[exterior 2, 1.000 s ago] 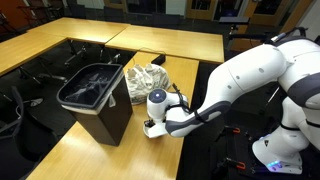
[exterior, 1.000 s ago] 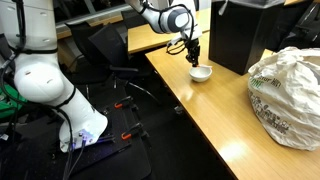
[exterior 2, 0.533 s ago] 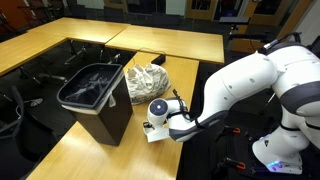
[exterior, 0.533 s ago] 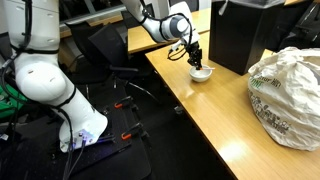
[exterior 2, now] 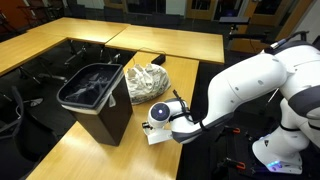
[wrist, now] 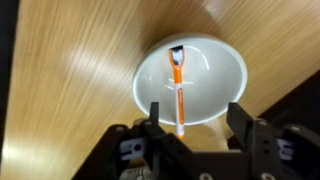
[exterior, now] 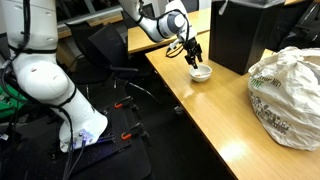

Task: Pick the marker and put it in the bowl

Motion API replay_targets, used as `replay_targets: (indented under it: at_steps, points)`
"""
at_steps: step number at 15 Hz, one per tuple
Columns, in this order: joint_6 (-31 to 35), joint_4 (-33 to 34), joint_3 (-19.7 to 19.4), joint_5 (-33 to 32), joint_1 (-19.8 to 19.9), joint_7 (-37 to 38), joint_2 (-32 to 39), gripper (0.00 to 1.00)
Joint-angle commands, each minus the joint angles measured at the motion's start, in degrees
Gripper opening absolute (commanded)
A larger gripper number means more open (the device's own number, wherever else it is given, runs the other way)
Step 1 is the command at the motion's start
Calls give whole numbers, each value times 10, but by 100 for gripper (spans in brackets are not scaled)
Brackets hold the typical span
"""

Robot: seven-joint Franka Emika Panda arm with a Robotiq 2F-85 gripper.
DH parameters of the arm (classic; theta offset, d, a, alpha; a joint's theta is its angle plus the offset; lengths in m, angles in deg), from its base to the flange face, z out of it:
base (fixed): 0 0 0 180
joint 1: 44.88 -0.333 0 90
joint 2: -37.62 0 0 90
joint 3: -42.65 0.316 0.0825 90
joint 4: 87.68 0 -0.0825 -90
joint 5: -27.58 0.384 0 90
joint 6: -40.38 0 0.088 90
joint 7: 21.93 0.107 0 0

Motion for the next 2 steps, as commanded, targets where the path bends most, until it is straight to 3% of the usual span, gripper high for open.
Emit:
replay_targets:
  at_steps: [1,2]
  points:
    - [-63,-59,29,-3,20,-39,-88,100]
    - [-73,-70,30,-18,20,-33,-107,100]
